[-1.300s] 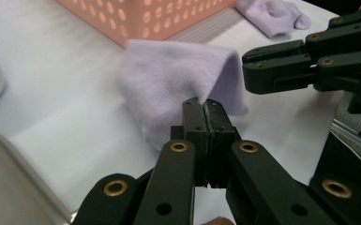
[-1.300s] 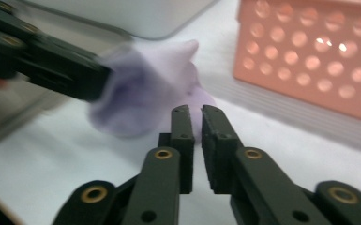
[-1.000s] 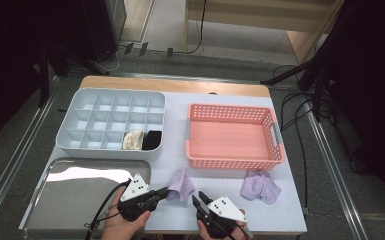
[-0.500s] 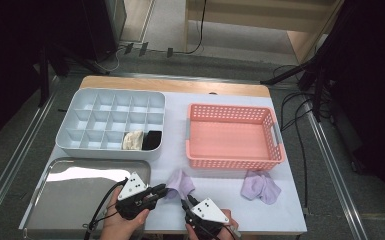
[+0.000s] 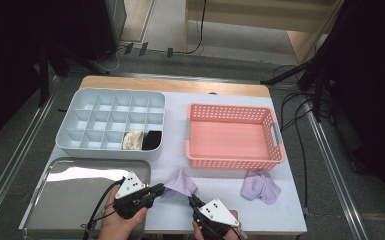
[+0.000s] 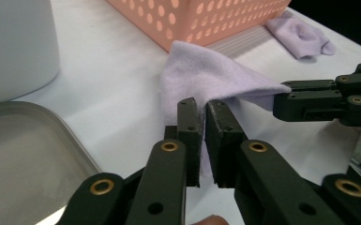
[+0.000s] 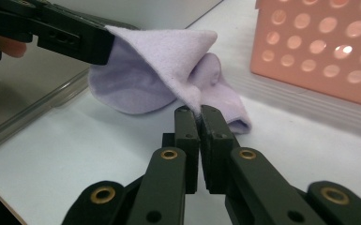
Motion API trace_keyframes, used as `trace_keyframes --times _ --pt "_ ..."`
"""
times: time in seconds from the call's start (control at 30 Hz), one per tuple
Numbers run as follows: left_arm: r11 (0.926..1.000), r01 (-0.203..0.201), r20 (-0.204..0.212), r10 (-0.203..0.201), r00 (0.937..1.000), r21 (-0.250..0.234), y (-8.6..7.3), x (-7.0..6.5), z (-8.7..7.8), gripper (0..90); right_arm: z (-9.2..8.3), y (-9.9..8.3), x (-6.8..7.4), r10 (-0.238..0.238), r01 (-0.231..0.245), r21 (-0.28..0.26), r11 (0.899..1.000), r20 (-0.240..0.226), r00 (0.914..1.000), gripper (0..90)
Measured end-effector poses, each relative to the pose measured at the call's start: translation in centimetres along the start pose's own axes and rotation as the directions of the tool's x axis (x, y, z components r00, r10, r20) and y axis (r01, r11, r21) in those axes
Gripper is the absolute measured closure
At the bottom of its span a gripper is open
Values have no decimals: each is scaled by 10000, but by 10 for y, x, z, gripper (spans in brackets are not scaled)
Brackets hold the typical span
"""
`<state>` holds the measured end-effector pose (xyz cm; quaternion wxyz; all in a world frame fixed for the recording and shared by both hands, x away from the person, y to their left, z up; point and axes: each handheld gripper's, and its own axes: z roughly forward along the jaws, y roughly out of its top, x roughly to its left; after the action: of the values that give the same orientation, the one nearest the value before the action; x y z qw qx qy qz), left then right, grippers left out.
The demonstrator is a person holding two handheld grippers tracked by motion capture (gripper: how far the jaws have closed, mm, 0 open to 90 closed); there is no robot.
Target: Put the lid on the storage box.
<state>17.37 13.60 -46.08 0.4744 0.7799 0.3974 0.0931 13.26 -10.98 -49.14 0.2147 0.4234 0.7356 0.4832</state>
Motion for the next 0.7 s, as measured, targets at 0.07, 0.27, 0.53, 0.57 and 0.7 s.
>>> trace_keyframes --times 0.07,0.27,0.53,0.57,0.7 --pt "10000 5 131 -5 9999 1 0 0 -2 845 -4 1 0 44 -44 -43 10000 -13 10000 870" --pt "10000 79 801 -81 9968 28 3 -4 -11 868 -20 4 1 190 -187 -425 9989 80 9998 870" --pt "9993 19 1669 -80 9859 367 6 -11 -17 788 -49 12 10 314 -319 -904 9954 -64 9995 870" --pt "9993 51 1475 -104 9890 360 5 -9 -14 757 -47 13 9 310 -312 -869 9957 -43 9995 870" --pt "9980 376 995 -425 9941 511 8 -2 -3 678 -31 19 0 394 -382 -603 9974 183 9991 870"
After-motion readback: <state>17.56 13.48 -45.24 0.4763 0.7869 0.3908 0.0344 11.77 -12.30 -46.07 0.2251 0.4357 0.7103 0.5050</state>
